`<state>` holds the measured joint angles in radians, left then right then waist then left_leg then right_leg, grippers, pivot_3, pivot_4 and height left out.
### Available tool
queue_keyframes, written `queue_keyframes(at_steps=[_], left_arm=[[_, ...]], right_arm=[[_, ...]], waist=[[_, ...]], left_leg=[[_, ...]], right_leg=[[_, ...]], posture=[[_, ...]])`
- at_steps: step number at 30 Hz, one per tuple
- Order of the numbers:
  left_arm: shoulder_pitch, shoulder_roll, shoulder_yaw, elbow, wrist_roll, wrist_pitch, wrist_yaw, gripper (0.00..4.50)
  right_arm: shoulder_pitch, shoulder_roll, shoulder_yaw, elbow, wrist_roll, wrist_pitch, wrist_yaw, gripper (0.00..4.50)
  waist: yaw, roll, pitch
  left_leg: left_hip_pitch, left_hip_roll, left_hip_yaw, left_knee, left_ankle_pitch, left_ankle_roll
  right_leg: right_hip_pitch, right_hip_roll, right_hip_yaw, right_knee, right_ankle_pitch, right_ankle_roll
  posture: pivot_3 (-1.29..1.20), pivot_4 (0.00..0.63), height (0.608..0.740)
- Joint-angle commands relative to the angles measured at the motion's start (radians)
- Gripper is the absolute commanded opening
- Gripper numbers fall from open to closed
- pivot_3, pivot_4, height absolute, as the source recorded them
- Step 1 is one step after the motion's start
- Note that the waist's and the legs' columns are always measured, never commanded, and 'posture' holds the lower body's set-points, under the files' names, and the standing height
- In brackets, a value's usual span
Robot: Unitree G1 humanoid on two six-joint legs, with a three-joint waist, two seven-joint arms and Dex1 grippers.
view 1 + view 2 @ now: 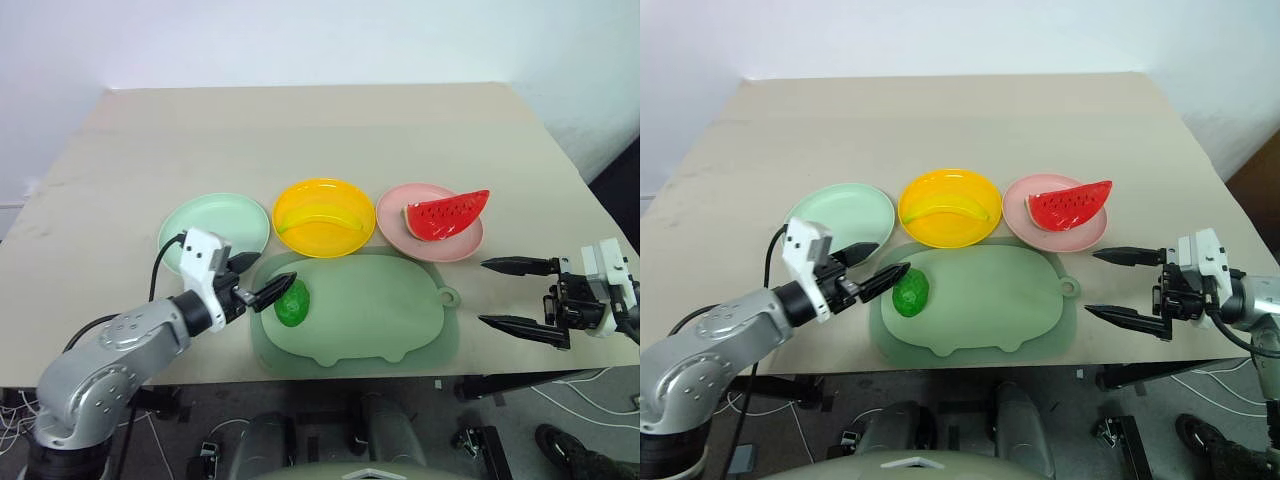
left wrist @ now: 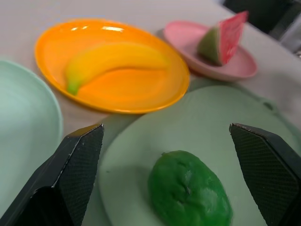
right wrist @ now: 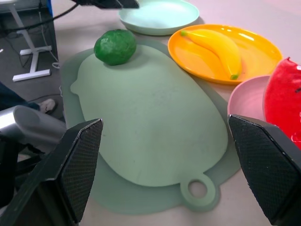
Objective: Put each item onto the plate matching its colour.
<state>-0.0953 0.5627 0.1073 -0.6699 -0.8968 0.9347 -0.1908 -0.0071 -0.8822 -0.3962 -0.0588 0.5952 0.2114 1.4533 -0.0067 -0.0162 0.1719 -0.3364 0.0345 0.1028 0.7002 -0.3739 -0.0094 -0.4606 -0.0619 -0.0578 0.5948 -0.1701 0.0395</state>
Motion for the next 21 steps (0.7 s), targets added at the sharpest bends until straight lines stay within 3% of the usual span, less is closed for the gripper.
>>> queue_keyframes(at_steps=[1, 7, 15, 18, 21], left_arm=[[-0.040, -0.006, -0.053, -0.042, 0.034, 0.066, 0.073, 4.50], [-0.126, -0.071, -0.128, -0.053, 0.027, 0.275, 0.214, 4.50], [-0.176, -0.063, -0.156, -0.058, 0.062, 0.379, 0.206, 4.50], [-0.169, -0.071, -0.161, -0.057, 0.072, 0.404, 0.208, 3.93], [-0.164, -0.073, -0.164, -0.054, 0.083, 0.411, 0.202, 2.94]], right_arm=[[0.013, 0.010, -0.010, -0.045, 0.022, -0.002, -0.025, 4.49], [0.067, 0.015, -0.049, -0.062, 0.048, 0.013, -0.052, 4.49], [0.088, 0.017, -0.051, -0.081, 0.052, 0.013, -0.079, 4.49], [0.097, 0.017, -0.054, -0.091, 0.059, 0.016, -0.089, 4.50], [0.098, 0.014, -0.052, -0.101, 0.067, 0.021, -0.098, 4.50]], waist=[[0.000, 0.000, 0.000], [0.005, 0.000, 0.000], [0.014, 0.000, 0.000], [0.017, 0.000, 0.000], [0.017, 0.000, -0.001]], left_leg=[[0.000, 0.000, 0.000, 0.000, 0.000, 0.000], [0.000, -0.001, -0.001, 0.000, 0.000, 0.000], [0.001, -0.001, -0.001, 0.000, 0.000, 0.000], [0.001, -0.001, -0.001, 0.000, 0.001, -0.001], [0.002, -0.001, -0.001, 0.000, 0.001, -0.001]], right_leg=[[0.000, 0.000, 0.000, 0.000, 0.000, 0.000], [0.000, 0.000, 0.000, 0.000, 0.000, 0.000], [0.001, 0.000, 0.001, 0.001, -0.001, -0.002], [0.001, 0.000, 0.001, 0.001, -0.001, -0.001], [0.002, 0.000, 0.001, 0.001, -0.002, -0.002]], posture=[[0.00, 0.150, 0.736], [0.00, 0.150, 0.736], [0.00, 0.150, 0.736], [0.00, 0.150, 0.736], [0.00, 0.150, 0.736]])
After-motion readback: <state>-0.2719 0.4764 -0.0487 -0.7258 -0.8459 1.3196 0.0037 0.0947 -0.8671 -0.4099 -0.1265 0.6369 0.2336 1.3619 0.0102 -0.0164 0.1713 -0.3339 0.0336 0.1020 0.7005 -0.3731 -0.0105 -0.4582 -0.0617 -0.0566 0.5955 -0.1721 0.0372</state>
